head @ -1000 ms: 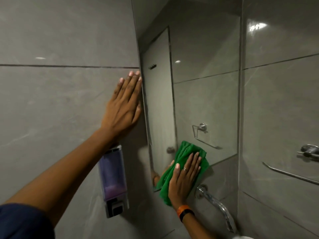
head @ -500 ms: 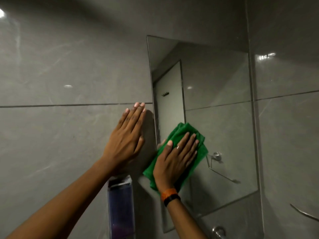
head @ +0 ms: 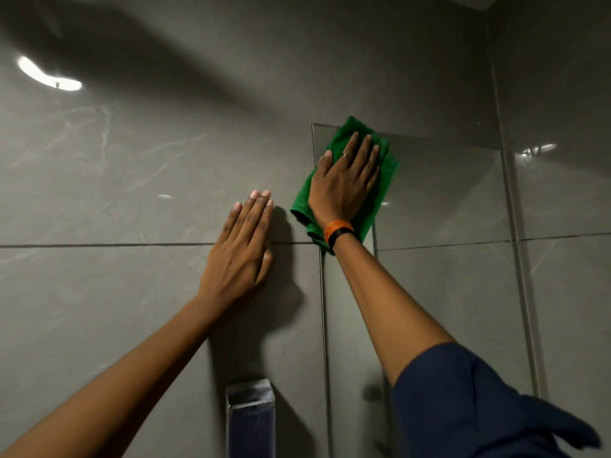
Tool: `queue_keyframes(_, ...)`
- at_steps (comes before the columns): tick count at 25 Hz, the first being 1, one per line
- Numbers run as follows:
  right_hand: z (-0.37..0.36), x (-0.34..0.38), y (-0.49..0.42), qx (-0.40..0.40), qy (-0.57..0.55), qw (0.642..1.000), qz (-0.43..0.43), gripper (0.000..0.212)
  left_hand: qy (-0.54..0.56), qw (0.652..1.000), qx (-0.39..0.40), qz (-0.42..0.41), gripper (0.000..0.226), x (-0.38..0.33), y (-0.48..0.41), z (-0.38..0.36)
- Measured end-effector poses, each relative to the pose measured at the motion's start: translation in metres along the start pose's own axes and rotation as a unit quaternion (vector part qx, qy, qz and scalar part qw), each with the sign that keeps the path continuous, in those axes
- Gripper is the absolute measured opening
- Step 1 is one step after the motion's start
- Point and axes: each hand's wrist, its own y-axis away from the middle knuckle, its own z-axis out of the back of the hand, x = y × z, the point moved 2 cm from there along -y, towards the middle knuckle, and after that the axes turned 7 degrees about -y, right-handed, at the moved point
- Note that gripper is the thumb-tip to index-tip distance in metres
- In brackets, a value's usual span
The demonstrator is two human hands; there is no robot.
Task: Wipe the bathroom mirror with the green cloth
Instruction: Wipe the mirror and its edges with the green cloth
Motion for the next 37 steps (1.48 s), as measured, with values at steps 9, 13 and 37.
queue_keyframes(9, 0.003, 0.031, -0.02, -0.001, -0.201, 0.977, 0.073, 0.039, -0.044, 0.998, 0.027, 0.038, 0.07, 0.049, 0.009, 0.03)
queue_keyframes(13, 0.001, 0.066, 0.003, 0.064, -0.317, 0.943, 0.079, 0.033, -0.077, 0.995, 0.039, 0.052, 0.072, 0.069, 0.015, 0.06)
queue_keyframes(37, 0.072, 0.081, 0.403, 0.351, 0.051, 0.918, 0.176, 0.053, -0.011, 0.949, 0.275, 0.155, 0.068, 0.069, 0.338, 0.13)
